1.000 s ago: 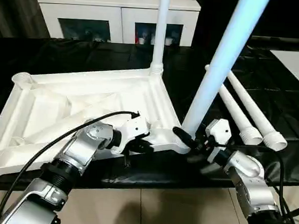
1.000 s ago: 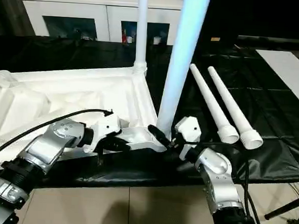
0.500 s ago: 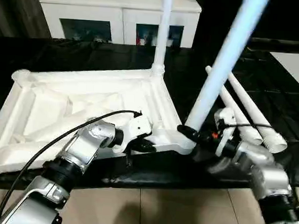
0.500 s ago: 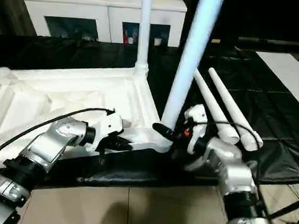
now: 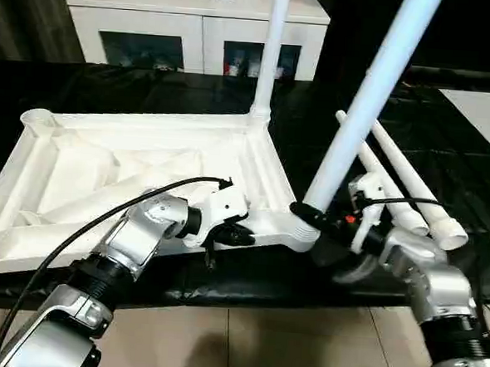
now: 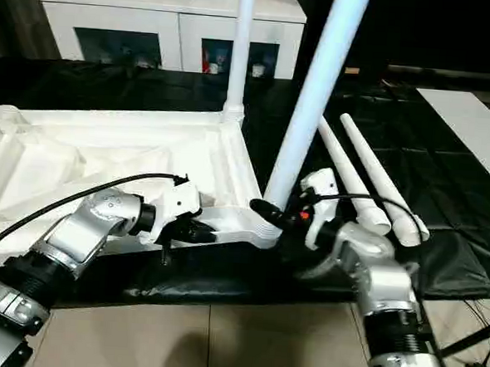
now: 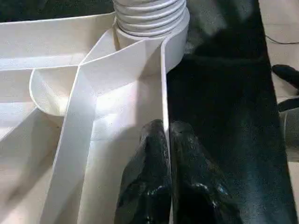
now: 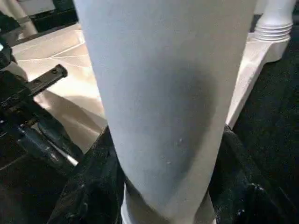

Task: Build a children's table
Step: Insert table leg to table base

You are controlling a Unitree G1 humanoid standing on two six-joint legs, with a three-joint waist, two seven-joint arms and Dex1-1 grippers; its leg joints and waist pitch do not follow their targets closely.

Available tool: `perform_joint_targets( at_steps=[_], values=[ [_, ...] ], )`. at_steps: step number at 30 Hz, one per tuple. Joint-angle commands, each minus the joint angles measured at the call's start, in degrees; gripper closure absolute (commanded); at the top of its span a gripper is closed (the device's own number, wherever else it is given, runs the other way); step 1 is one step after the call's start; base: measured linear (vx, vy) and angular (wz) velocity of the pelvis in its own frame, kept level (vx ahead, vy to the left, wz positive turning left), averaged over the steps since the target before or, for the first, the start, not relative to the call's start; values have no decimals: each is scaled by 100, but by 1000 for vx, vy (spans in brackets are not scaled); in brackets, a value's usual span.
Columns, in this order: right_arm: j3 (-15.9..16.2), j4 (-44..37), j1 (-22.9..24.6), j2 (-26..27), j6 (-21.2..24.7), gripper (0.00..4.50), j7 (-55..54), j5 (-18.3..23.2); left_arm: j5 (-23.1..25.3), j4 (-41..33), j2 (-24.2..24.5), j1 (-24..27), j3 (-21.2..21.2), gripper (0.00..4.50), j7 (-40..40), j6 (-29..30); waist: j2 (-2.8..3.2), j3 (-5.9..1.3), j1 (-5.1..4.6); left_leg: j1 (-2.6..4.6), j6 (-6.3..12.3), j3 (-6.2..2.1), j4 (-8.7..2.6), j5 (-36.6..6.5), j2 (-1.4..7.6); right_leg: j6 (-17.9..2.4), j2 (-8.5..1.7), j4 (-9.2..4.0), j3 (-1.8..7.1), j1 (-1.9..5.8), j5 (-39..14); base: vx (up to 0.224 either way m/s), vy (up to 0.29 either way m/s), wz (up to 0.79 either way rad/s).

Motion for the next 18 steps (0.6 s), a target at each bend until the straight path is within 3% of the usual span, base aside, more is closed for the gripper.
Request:
perform_joint_targets(
  at_steps=[1, 4, 6, 8, 10, 13, 16, 17, 18],
  values=[
    [-204, 634, 265, -36, 277, 262, -513, -105, -19, -154, 56, -51, 76, 450, 33, -265, 40, -230, -60, 191, -196, -270, -550, -3499, 288, -488, -335, -595, 98, 1, -3937, 0, 0, 0],
    [-211, 587, 304, 101, -2, 262, -688, -202, 46, -172, -32, 27, 17, 450, 177, -329, 74, -204, -125, 221, -223, -298, -556, -3715, 293, -448, -326, -646, 34, -3, -3989, 0, 0, 0],
    [-210, 614, 315, 171, -209, 262, -847, -335, 91, -108, -81, 24, 5, 450, 314, -431, 101, -194, -151, 186, -236, -339, -604, -3836, 316, -449, -345, -650, -20, 64, -3842, 0, 0, 0],
    [-234, 626, 310, 220, -260, 262, -898, -344, 90, -60, -99, 10, 0, 450, 354, -478, 118, -188, -165, 232, -273, -351, -604, -3978, 314, -457, -345, -679, -63, 53, -3780, 0, 0, 0],
    [-315, 683, 232, 358, -496, 262, -1202, -397, 114, 61, -104, -45, -9, 450, 403, -636, 125, -186, -190, 209, -292, -363, -635, -4020, 317, -478, -351, -664, -75, 88, -3648, 0, 0, 0],
    [-378, 720, 133, 455, -583, 262, -1431, -407, 162, 177, -85, -110, 15, 450, 493, -755, 118, -167, -228, 230, -311, -367, -625, -4108, 307, -465, -370, -691, -79, 61, -3833, 0, 0, 0],
    [-311, 732, 59, 541, -691, 262, -1542, -526, 232, 337, -64, -174, 35, 450, 646, -866, 142, -135, -294, 268, -302, -385, -603, -4232, 294, -321, -352, -763, -176, 55, -4103, 0, 0, 0],
    [-294, 767, 9, 600, -715, 262, -1590, -544, 279, 414, -55, -199, 35, 450, 718, -891, 213, -119, -301, 312, -327, -396, -619, -4374, 309, -316, -333, -773, -238, 64, -3979, 0, 0, 0],
    [-289, 786, -11, 625, -728, 262, -1610, -548, 300, 449, -53, -210, 35, 450, 749, -906, 207, -101, -320, 304, -333, -397, -657, -4474, 328, -323, -308, -769, -278, 92, -3857, 0, 0, 0]
  ],
)
